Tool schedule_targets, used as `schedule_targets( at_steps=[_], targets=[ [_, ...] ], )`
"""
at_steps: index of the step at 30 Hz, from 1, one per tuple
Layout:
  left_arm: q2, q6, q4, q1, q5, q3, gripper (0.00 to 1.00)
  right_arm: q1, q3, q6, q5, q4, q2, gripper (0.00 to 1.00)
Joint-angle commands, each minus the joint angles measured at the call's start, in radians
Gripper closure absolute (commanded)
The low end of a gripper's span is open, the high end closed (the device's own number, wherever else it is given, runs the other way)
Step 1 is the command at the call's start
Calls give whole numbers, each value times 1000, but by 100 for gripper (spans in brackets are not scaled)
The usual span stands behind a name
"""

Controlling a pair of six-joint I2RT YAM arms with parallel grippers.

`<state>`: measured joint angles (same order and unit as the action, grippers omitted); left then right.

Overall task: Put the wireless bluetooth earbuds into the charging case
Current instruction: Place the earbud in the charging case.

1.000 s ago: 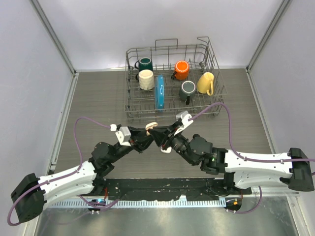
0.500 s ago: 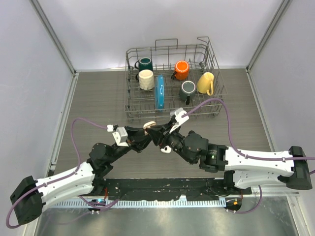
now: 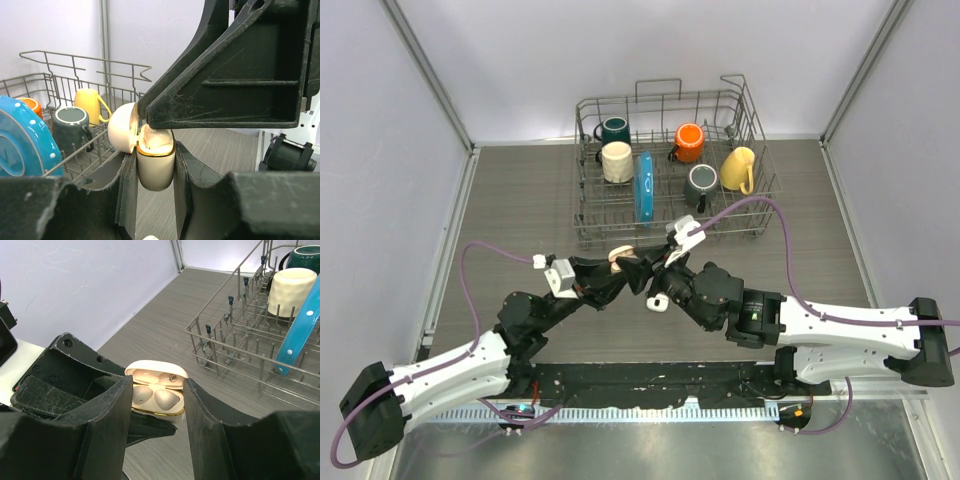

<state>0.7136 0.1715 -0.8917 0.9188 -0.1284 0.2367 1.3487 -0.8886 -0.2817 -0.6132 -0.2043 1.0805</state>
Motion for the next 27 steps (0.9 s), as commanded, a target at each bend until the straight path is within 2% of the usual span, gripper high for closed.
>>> schedule_targets(
  at_steps=[1,11,14,16,18,19,21,22,25,26,27],
  targets=[
    [-11,-17,-85,0,-7,26,100,0,-36,33,-26,-27,-5,49],
    [0,-12,-62,2,-2,21,100,-2,-24,33,78,-107,-109,43],
    [-8,-9,-49,0,0,16,100,-2,-18,19,46,-93,-155,40],
    [-13,-7,-41,2,3,12,100,-2,-15,-2,-72,-43,-172,35],
    [-22,-4,-32,2,4,7,100,-3,-27,-87,-207,82,-185,29],
    [-26,-3,-26,0,0,6,100,-16,-33,-120,-312,135,-189,23],
    [-43,-4,6,0,-11,12,100,-43,-46,-196,-368,283,-201,14],
    [-48,-4,22,0,-19,15,100,-86,-47,-294,-391,333,-208,13],
    [-77,-6,66,0,-28,23,100,-216,-84,-417,-259,521,-209,13],
    [-83,-6,80,0,-34,23,100,-329,-120,-428,-106,561,-199,13],
    [-94,-3,86,0,-37,23,100,-376,-143,-436,-42,638,-182,13]
  ],
)
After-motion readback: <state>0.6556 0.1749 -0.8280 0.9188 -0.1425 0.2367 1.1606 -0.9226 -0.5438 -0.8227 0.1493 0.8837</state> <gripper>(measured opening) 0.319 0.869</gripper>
